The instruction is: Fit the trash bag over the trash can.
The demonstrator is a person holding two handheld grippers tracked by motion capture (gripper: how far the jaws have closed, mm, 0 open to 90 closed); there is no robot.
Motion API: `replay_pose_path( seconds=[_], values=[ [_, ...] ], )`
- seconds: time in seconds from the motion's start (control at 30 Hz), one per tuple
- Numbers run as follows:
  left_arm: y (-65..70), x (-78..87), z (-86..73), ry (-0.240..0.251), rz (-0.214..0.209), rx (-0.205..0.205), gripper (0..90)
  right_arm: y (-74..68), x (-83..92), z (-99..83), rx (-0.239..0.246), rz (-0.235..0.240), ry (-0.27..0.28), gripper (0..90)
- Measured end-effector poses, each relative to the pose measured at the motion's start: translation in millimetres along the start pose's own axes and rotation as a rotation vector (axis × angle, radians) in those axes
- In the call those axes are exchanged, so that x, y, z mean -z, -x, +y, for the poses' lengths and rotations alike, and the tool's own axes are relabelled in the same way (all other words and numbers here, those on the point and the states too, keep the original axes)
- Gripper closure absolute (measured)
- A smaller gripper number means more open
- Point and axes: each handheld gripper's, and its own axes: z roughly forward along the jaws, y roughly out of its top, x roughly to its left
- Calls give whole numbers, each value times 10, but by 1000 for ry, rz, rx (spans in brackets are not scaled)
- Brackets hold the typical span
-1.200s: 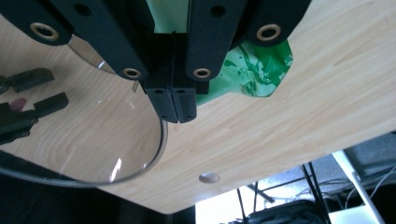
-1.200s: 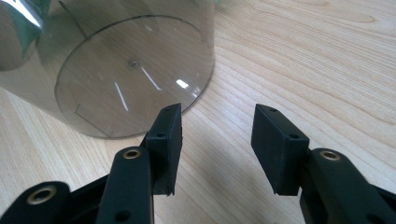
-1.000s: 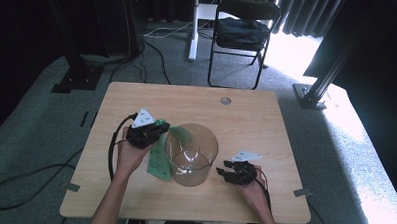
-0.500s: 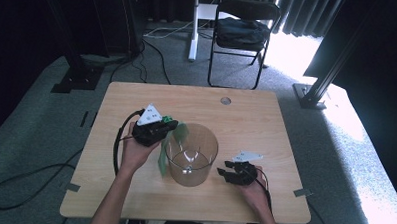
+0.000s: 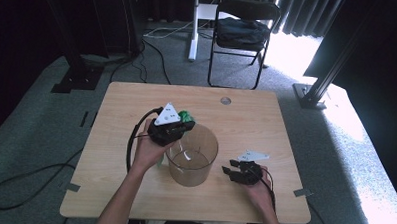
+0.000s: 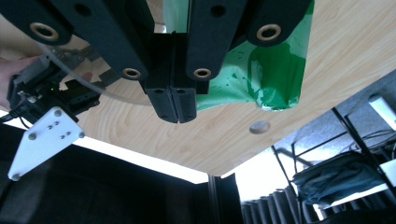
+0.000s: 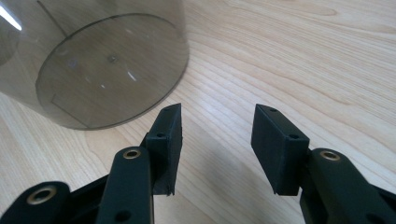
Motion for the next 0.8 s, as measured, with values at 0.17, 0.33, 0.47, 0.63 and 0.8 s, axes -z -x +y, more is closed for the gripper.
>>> replay_pose_path(
  seconds=[0.17,0.33,0.47,0.63,0.8],
  values=[
    [73,-85,78,3,-24,-12,900,37,42,-9,-11,-10,9,528],
    [152,-163,132,5,-47,-26,900,75,87,-18,-20,-20,20,528],
    [220,-207,161,9,-70,-25,899,117,123,-27,-33,-35,25,528],
    [286,-270,191,14,-101,-29,897,171,177,-40,-51,-51,35,529],
    [367,-348,229,19,-126,-31,897,210,212,-50,-58,-82,32,529]
  ],
)
